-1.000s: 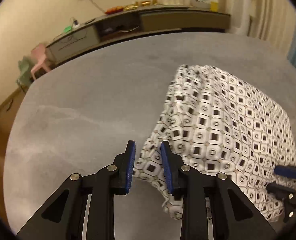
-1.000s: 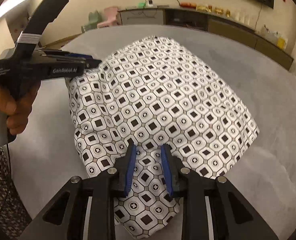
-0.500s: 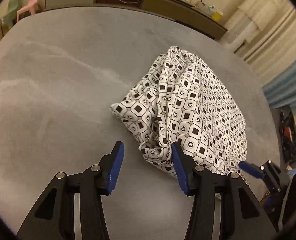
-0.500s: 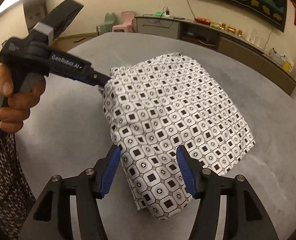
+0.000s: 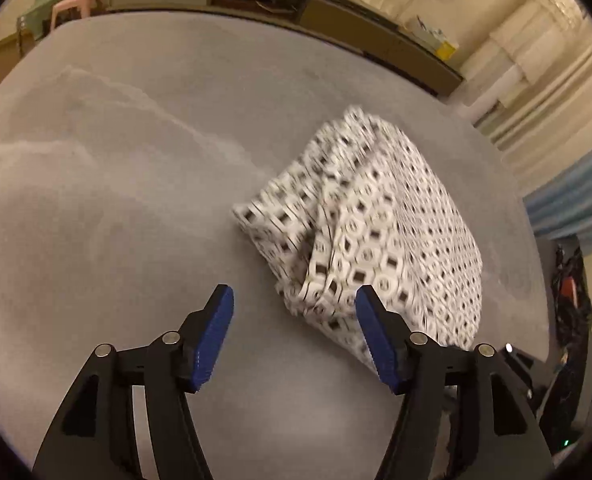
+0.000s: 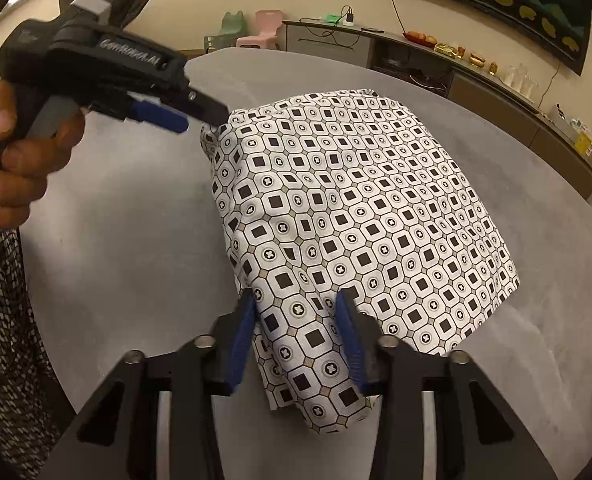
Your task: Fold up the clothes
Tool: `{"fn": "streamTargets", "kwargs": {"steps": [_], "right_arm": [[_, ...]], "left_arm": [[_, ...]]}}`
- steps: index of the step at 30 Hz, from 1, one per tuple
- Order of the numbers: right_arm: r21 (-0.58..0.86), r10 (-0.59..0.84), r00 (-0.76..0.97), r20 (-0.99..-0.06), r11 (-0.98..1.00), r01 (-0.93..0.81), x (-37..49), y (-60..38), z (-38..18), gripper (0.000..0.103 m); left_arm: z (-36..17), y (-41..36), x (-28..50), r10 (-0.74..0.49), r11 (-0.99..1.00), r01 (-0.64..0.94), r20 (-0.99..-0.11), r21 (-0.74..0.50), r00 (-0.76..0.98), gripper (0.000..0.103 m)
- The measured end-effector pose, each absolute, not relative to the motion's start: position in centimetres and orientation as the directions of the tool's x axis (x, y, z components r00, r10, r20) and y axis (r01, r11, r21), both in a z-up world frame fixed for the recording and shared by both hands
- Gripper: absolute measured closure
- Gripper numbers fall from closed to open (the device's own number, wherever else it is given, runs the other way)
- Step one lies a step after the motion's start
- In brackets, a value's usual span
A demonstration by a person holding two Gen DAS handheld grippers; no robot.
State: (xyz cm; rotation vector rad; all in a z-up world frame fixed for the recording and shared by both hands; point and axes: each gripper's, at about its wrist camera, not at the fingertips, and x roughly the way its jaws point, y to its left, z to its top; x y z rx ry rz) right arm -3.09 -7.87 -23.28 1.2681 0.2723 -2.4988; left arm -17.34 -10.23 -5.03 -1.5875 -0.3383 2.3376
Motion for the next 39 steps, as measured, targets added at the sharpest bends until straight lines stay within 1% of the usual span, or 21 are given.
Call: {"fn": "streamTargets", "kwargs": {"steps": [4,5,7,8,9,10,12,14,17,18,19,20,21,22,25,27,29,31,34,36,39], "right_arm": [[0.002,-0.224,-0.555,-0.801,-0.928,0.372,-3.7,-7.5,-23.9,0.076],[0.015,-0.234,-0.553,-0.800,-0.928,0.371,-3.7,-7.3,-24.0,0.076],[0.042,-0.254,-0.549,-0.796,-0.929,0.369,-3.9,-6.9,-24.2,0.078],[0.057,-0.265,-0.548,-0.793,-0.929,0.367,-4.1,-6.6,-24.2,0.079],[0.070,-0.275,-0.556,-0.785,-0.930,0.362,-4.0,-6.4,-23.9,0.082],[0.083,-0.285,-0.564,-0.775,-0.931,0.357,-4.0,-6.1,-23.6,0.085],[0.107,-0.308,-0.589,-0.747,-0.930,0.351,-3.8,-5.8,-22.4,0.086],[0.114,-0.323,-0.597,-0.735,-0.926,0.361,-4.1,-6.5,-22.0,0.086],[0.109,-0.319,-0.567,-0.760,-0.922,0.372,-5.5,-8.5,-23.4,0.085],[0.102,-0.308,-0.556,-0.772,-0.924,0.369,-5.8,-9.1,-24.2,0.081],[0.096,-0.297,-0.546,-0.784,-0.926,0.366,-6.1,-9.7,-25.1,0.073],[0.084,-0.284,-0.538,-0.794,-0.927,0.365,-6.3,-10.3,-25.8,0.071],[0.041,-0.258,-0.551,-0.793,-0.926,0.375,-6.0,-10.9,-25.9,0.070],[-0.008,-0.230,-0.554,-0.800,-0.920,0.393,-5.8,-11.4,-26.0,0.071],[-0.096,-0.160,-0.530,-0.833,-0.901,0.422,-5.7,-11.2,-26.0,0.073],[-0.138,-0.094,-0.523,-0.847,-0.912,0.387,-5.8,-8.6,-25.7,0.074],[-0.165,-0.031,-0.523,-0.852,-0.932,0.323,-5.8,-5.4,-25.6,0.073],[-0.150,0.002,-0.521,-0.854,-0.959,0.242,-5.9,-2.1,-25.2,0.071],[-0.138,0.009,-0.560,-0.828,-0.972,0.190,-5.0,-1.5,-23.7,0.065],[-0.168,0.004,-0.620,-0.784,-0.964,0.206,-4.3,-3.5,-22.3,0.055],[-0.248,0.000,-0.656,-0.754,-0.926,0.285,-5.1,-7.8,-21.6,0.054]], "left_arm": [[-6.0,-8.4,-16.7,0.331,-0.943,-0.132,-0.891,-0.305,-0.310,0.037],[-5.8,-8.3,-16.8,0.329,-0.944,-0.135,-0.883,-0.301,-0.335,0.037],[-5.2,-8.0,-17.0,0.325,-0.946,-0.141,-0.864,-0.293,-0.385,0.069],[-5.0,-7.8,-17.1,0.323,-0.946,-0.144,-0.853,-0.289,-0.410,0.072],[-4.1,-7.5,-17.1,0.330,-0.944,-0.166,-0.835,-0.285,-0.441,0.080],[-3.3,-7.2,-17.1,0.337,-0.941,-0.187,-0.815,-0.281,-0.472,0.084],[-1.5,-7.2,-17.2,0.347,-0.938,-0.211,-0.776,-0.276,-0.526,0.086],[-0.8,-8.0,-17.8,0.343,-0.939,-0.198,-0.759,-0.280,-0.553,0.086],[-3.4,-8.8,-20.2,0.239,-0.971,-0.123,-0.811,-0.206,-0.534,0.084],[-4.6,-9.0,-20.9,0.220,-0.976,-0.111,-0.831,-0.189,-0.511,0.081],[-5.1,-9.1,-21.1,0.207,-0.978,-0.111,-0.838,-0.175,-0.504,0.075],[-5.7,-9.3,-21.3,0.194,-0.981,-0.111,-0.846,-0.160,-0.497,0.072],[-6.3,-9.4,-21.5,0.181,-0.983,-0.111,-0.853,-0.145,-0.490,0.065],[-6.1,-9.4,-21.4,0.179,-0.984,-0.112,-0.850,-0.142,-0.495,0.064],[-5.7,-9.2,-21.1,0.232,-0.973,-0.123,-0.856,-0.197,-0.461,0.064],[-5.0,-8.1,-20.2,0.282,-0.958,-0.175,-0.853,-0.226,-0.439,0.065],[-3.4,-7.6,-19.2,0.292,-0.952,-0.226,-0.833,-0.207,-0.470,0.065],[-2.3,-7.7,-18.8,0.307,-0.946,-0.250,-0.812,-0.205,-0.496,0.065],[-3.0,-9.0,-19.7,0.339,-0.939,-0.228,-0.797,-0.257,-0.500,0.062],[-3.8,-9.5,-20.5,0.384,-0.923,-0.226,-0.776,-0.311,-0.500,0.060],[-5.0,-9.7,-21.6,0.438,-0.898,-0.213,-0.756,-0.384,-0.486,0.058]]}}
